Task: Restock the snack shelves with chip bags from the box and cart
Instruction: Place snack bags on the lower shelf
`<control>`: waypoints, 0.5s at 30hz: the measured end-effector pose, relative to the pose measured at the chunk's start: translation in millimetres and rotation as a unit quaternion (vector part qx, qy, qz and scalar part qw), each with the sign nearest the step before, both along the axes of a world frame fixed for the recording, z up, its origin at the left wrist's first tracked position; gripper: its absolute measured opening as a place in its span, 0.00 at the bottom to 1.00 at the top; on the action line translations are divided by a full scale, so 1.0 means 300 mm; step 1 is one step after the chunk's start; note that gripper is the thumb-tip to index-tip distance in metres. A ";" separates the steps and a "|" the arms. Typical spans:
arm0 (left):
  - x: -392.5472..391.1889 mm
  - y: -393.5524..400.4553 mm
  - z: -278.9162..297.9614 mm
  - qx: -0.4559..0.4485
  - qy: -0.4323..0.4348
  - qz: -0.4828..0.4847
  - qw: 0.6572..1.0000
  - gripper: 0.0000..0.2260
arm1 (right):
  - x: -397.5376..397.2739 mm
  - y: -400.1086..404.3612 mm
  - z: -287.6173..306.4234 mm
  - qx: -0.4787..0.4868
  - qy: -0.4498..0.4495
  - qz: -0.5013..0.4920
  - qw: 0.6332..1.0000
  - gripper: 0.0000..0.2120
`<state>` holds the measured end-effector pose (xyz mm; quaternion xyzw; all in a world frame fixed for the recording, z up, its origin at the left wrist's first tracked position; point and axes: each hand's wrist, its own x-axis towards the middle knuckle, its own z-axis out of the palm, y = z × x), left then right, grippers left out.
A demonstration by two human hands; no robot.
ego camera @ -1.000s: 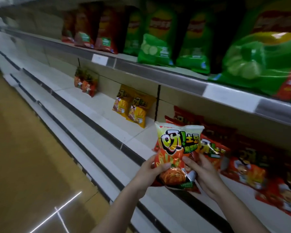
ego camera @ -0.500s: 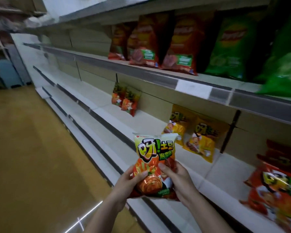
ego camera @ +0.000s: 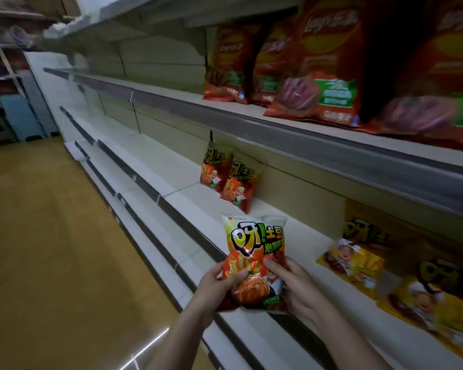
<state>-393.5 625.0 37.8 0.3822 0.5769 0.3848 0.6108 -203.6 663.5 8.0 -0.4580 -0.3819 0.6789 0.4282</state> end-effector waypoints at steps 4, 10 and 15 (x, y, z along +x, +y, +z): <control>-0.102 0.273 0.032 -0.012 0.043 -0.028 0.999 0.22 | -0.079 0.247 -0.007 0.017 -0.007 -0.042 0.999 0.30; -0.181 0.578 0.027 -0.070 0.041 -0.011 0.997 0.16 | -0.073 0.508 -0.015 0.053 -0.057 -0.218 0.973 0.27; -0.224 0.750 0.022 -0.085 0.019 -0.102 0.991 0.12 | -0.098 0.668 -0.030 0.025 -0.120 -0.331 0.936 0.20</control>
